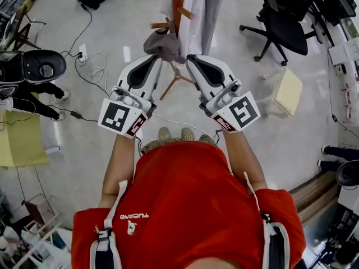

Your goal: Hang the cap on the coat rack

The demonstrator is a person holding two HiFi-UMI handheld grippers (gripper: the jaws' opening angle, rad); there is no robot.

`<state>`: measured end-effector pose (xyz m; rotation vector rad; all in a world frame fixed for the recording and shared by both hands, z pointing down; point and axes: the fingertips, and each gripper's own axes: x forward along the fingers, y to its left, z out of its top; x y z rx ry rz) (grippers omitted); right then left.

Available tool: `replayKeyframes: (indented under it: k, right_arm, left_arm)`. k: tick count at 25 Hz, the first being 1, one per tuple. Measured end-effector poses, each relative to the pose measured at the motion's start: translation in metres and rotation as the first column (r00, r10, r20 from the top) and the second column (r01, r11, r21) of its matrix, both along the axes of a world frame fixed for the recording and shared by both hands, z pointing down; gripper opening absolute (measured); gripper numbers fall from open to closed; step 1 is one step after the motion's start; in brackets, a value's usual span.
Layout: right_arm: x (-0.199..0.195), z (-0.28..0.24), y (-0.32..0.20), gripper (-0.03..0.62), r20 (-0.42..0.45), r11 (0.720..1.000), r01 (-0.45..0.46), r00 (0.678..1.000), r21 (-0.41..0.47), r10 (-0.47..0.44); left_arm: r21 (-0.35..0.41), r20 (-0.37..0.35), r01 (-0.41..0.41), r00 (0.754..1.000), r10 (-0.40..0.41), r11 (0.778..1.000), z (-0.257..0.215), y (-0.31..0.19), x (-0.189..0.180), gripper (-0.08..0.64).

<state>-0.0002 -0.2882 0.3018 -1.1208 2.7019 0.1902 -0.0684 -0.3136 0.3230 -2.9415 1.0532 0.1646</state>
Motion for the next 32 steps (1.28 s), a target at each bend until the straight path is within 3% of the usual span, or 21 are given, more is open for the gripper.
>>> replayKeyframes:
  k: [6, 32]
  right_arm:
    - [-0.001, -0.006, 0.008, 0.023, -0.003, 0.999, 0.005, 1.0, 0.034, -0.004]
    - [-0.007, 0.002, 0.011, 0.023, -0.006, 1.0, 0.02, 1.0, 0.02, -0.019]
  left_arm:
    - [0.02, 0.0, 0.011, 1.0, -0.011, 1.0, -0.011, 0.009, -0.002, 0.008]
    - [0.007, -0.003, 0.019, 1.0, -0.019, 1.0, -0.004, 0.015, -0.012, 0.008]
